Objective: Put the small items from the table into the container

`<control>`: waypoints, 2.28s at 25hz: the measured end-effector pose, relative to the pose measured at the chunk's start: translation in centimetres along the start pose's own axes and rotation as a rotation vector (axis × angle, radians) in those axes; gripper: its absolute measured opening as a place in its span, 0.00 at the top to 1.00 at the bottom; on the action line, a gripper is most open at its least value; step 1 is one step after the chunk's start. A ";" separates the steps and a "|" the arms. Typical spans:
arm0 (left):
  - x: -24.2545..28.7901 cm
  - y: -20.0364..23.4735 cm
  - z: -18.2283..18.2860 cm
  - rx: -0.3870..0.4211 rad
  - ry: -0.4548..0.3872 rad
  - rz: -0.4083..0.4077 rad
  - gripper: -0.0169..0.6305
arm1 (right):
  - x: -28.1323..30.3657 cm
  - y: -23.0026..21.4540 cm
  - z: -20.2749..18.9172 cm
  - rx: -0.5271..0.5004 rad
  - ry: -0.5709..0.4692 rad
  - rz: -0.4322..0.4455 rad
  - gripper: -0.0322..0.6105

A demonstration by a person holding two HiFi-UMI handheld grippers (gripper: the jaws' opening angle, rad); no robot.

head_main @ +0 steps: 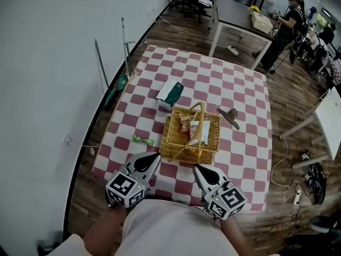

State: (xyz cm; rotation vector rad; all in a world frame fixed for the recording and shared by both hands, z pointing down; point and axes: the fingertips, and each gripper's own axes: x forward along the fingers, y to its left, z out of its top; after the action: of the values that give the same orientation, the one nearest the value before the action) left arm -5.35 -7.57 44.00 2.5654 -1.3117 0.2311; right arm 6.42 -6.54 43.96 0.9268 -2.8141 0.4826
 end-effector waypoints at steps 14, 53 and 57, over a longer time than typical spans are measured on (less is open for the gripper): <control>-0.3 1.9 -1.2 -0.073 0.004 -0.002 0.98 | 0.9 0.4 -0.2 0.012 0.005 -0.015 0.94; 3.4 15.2 -18.7 0.409 0.562 -0.119 0.71 | 11.4 5.6 -6.7 0.061 0.166 0.013 0.94; 4.2 15.8 -19.8 0.437 0.604 -0.149 0.64 | 11.1 5.5 -7.2 0.072 0.171 -0.006 0.94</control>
State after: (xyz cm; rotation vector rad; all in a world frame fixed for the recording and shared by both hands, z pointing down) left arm -16.26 -13.94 66.31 2.5735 -0.9053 1.2668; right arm -5.53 -6.10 51.83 0.8624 -2.6555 0.6342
